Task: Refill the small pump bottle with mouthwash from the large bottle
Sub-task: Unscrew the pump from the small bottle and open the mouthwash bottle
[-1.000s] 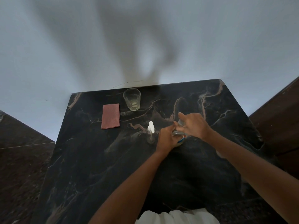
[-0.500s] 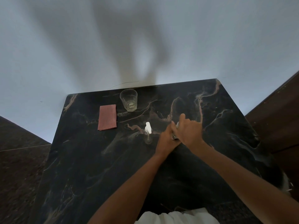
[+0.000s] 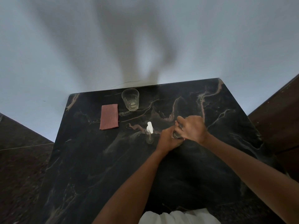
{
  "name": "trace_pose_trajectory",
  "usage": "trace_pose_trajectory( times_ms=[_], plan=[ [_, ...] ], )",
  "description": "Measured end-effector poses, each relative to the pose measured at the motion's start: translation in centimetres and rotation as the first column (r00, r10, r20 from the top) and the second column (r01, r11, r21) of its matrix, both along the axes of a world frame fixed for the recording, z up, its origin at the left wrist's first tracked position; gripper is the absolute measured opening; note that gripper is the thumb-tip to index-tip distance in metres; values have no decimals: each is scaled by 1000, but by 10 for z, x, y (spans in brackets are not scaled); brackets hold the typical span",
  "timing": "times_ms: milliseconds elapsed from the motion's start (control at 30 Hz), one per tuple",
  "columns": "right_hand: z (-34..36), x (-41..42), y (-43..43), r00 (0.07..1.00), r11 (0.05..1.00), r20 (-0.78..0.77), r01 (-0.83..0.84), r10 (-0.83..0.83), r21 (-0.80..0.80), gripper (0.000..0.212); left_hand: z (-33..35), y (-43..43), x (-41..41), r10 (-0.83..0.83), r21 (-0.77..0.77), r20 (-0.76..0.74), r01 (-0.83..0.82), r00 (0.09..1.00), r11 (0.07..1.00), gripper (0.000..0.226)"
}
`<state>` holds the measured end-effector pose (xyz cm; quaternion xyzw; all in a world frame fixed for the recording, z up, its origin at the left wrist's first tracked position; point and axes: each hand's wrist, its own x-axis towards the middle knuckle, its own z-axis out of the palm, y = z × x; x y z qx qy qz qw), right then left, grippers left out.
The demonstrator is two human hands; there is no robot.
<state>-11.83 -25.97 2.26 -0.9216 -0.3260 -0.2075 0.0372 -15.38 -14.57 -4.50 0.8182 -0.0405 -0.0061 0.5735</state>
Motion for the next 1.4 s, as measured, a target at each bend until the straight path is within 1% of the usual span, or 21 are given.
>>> trace_pose_trajectory(
  times_ms=[100,300,367,433,500,567,667,733,800,867,967,1033,1100,1200,1267,1400],
  plan=[
    [1,2,-1,997,998,-26,-65,66,12,24,1,1,1,-4,-1,-7,4,1000,1000,28],
    [8,8,-4,979,982,-89,-187,184,-26,22,2,2,3,-27,9,-52,27,998,1000,30],
    [9,9,-6,950,952,-117,-298,289,-68,18,4,8,6,-113,36,-107,118,988,992,32],
    [12,12,-10,919,916,-133,-386,371,-110,23,6,11,9,-182,78,-131,193,975,978,36],
    [18,14,-14,902,895,-155,-424,403,-141,21,6,8,7,-162,76,-116,172,980,982,39],
    [22,13,-16,899,891,-202,-422,388,-167,20,6,5,5,-143,63,-89,149,986,987,42],
    [24,11,-18,901,912,-317,-366,297,-187,20,5,5,5,-143,49,-81,147,986,988,48],
    [23,10,-21,897,947,-403,-269,181,-174,30,4,5,6,-135,70,-92,142,987,987,52],
    [27,9,-23,839,979,-539,-163,71,-125,38,2,4,6,-130,92,-92,139,987,986,54],
    [32,7,-24,773,990,-634,-112,33,-85,39,1,4,6,-138,93,-97,147,986,985,54],
    [40,5,-23,687,998,-727,-41,-8,-49,41,3,4,5,-134,100,-108,145,985,984,56],
    [43,3,-22,678,999,-734,28,-36,-23,43,3,3,4,-127,83,-95,134,987,987,55],
    [43,1,-18,695,995,-716,102,-66,7,40,2,3,4,-112,77,-87,119,990,990,55],
    [39,0,-12,707,987,-697,163,-122,-7,34,0,3,6,-104,94,-90,113,990,989,54],
    [39,0,-9,710,985,-693,174,-125,0,32,0,4,8,-108,106,-104,119,989,987,55],
    [44,2,-3,717,993,-690,113,-97,-22,32,0,5,12,-103,69,-142,114,985,991,64]
  ],
)
